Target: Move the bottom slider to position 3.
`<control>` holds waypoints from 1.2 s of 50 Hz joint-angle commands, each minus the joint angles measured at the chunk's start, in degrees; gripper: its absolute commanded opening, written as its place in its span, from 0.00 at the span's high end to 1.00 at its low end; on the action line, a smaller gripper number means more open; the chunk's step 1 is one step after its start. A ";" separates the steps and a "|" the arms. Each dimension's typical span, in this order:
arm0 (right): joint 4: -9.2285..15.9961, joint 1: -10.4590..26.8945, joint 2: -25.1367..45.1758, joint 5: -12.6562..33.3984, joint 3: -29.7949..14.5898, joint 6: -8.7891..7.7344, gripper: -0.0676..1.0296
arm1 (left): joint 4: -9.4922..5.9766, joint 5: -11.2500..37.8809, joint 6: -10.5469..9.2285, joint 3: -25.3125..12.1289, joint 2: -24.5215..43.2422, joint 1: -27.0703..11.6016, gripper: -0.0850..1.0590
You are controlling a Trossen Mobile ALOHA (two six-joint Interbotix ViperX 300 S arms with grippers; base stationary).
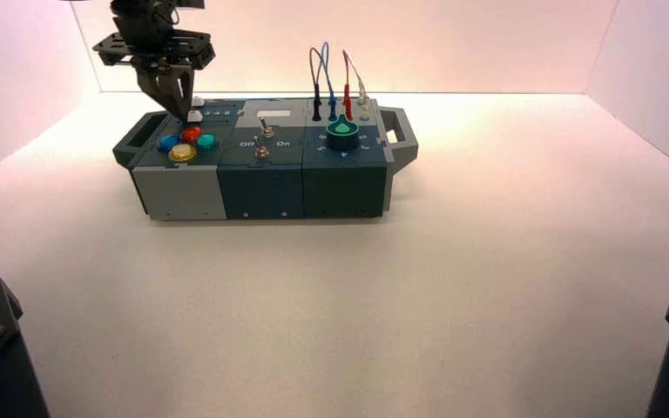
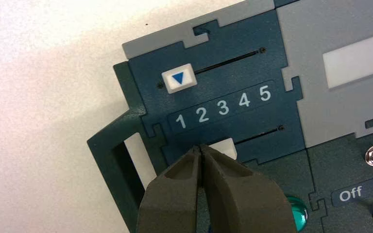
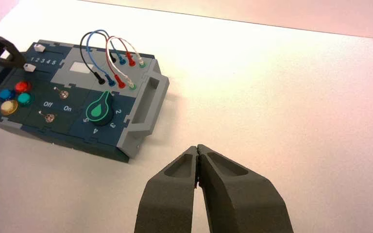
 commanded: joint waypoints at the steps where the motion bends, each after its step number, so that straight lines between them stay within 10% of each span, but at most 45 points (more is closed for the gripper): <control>1: 0.18 0.26 0.18 -0.26 -1.76 -0.09 0.96 | -0.09 -0.26 0.26 -1.14 -0.53 -0.79 0.95; 60: 0.18 0.18 0.09 -0.26 -1.76 -0.09 0.96 | -0.09 0.26 0.35 -1.23 -0.26 -2.02 0.95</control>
